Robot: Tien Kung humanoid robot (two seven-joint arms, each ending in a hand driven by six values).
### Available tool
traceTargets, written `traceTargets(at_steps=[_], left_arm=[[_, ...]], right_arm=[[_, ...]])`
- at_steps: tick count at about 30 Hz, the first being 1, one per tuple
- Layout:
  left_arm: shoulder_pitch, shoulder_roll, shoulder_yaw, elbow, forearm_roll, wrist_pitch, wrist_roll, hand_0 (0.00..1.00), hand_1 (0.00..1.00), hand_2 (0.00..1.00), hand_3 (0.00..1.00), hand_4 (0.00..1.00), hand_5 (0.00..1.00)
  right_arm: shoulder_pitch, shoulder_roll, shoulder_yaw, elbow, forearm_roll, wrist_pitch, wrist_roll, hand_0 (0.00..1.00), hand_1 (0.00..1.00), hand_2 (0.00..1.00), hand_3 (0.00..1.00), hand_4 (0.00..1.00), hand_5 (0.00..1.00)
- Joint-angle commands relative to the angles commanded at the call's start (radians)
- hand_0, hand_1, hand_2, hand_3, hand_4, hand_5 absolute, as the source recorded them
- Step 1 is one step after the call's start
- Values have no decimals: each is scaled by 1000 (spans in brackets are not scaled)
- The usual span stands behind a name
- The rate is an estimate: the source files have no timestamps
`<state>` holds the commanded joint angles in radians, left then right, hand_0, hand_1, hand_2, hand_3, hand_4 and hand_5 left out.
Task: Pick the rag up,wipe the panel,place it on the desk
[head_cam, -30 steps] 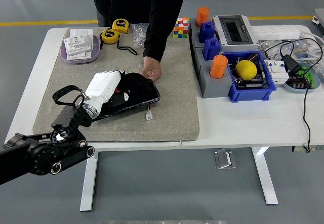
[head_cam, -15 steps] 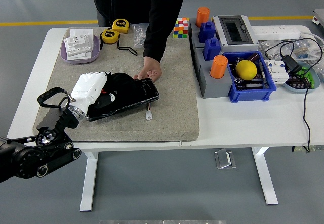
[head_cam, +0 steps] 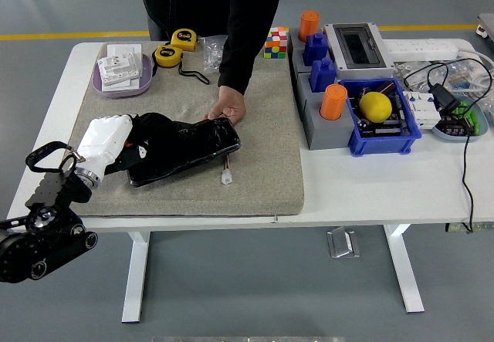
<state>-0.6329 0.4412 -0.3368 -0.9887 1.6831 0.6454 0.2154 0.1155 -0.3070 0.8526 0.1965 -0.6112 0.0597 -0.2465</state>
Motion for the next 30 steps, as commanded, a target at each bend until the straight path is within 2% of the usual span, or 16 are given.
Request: traceTargets(at_steps=[7, 13, 17, 22, 26, 30], left_arm=[[9, 34, -15, -16, 19, 0, -1, 187, 126, 488, 465, 283, 2], [48, 82, -82, -26, 39, -2, -2, 187, 126, 487, 464, 283, 2], [70, 102, -113, -13, 43, -2, -6, 185, 125, 487, 463, 287, 2], [83, 104, -142, 31, 28, 0, -18, 187, 125, 487, 463, 285, 2], [88, 96, -148, 77, -5, 0, -37, 187, 126, 486, 462, 284, 2], [93, 77, -135, 145, -58, 0, -64, 187, 126, 486, 462, 284, 2]], right_arm=[[0, 1, 3, -1, 1, 1, 1, 752, 566, 698, 592, 995, 541], [0, 4, 9, 0, -1, 0, 1, 752, 566, 698, 592, 996, 541], [0, 6, 13, 0, -1, 0, 0, 752, 567, 698, 592, 995, 541], [6, 9, 15, 3, -2, -4, 1, 752, 566, 698, 592, 995, 540], [10, 10, 15, 4, -1, -6, 0, 752, 566, 698, 591, 995, 540], [10, 12, 11, 4, 4, -6, -2, 752, 566, 698, 591, 995, 540]])
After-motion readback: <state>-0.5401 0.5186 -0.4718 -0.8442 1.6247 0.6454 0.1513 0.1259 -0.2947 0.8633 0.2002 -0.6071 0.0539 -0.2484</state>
